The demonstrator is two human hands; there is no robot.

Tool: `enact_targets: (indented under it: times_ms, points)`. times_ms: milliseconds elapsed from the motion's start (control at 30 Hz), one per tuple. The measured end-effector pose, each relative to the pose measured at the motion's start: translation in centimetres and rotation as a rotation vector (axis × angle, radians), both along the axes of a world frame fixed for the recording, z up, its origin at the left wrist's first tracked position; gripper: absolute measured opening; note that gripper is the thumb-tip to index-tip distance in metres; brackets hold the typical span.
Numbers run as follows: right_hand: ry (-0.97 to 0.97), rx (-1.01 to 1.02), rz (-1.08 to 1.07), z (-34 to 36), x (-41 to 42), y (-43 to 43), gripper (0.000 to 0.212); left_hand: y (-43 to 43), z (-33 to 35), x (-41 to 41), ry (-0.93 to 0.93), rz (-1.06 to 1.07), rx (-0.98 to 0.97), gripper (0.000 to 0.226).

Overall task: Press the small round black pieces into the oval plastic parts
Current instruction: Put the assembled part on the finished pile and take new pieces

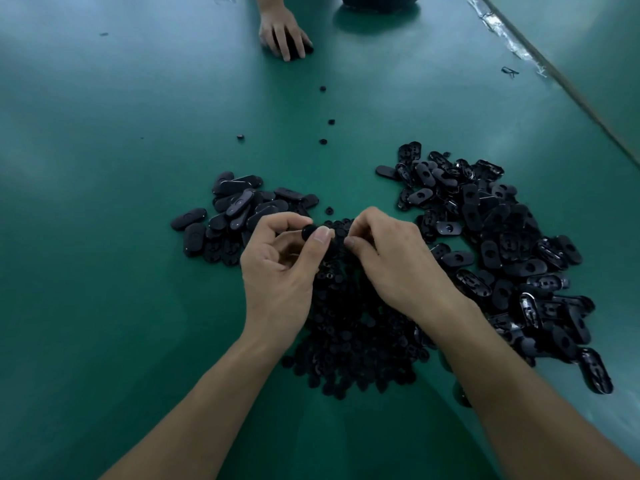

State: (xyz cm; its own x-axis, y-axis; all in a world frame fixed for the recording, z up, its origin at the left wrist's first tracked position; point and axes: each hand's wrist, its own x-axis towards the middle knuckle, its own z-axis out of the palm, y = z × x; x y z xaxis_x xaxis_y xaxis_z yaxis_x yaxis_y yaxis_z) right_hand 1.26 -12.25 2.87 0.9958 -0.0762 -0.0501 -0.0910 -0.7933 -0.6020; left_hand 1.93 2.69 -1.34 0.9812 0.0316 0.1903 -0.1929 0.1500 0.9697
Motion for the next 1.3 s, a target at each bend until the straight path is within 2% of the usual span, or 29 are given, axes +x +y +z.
enact_targets:
  times_ms: [133, 333, 500, 767, 967, 1300]
  points:
    - [-0.034, 0.135, -0.03, 0.3, -0.1, -0.1, 0.01, 0.1, -0.1, 0.2, 0.027, 0.007, -0.032, 0.016]
    - [-0.169, 0.229, -0.015, 0.8, -0.1, 0.0, 0.013, -0.1, -0.1, 0.3, 0.08, 0.033, -0.115, 0.016]
    - [-0.241, 0.301, -0.058, 0.7, -0.1, -0.1, 0.012, -0.2, -0.1, 0.2, 0.103, 0.023, -0.144, 0.008]
    - [-0.365, 0.347, -0.07, 1.8, -0.5, 0.2, 0.012, -0.3, -0.1, 0.3, 0.122, 0.022, -0.138, 0.014]
    - [-0.266, 0.352, 0.024, 2.4, -0.7, 0.8, 0.016, -0.2, 0.0, 0.1, 0.121, -0.009, -0.161, 0.014]
    - [-0.179, 0.297, -0.012, 1.6, -0.8, 0.9, 0.01, -0.2, -0.3, 0.0, 0.101, -0.012, -0.08, 0.018]
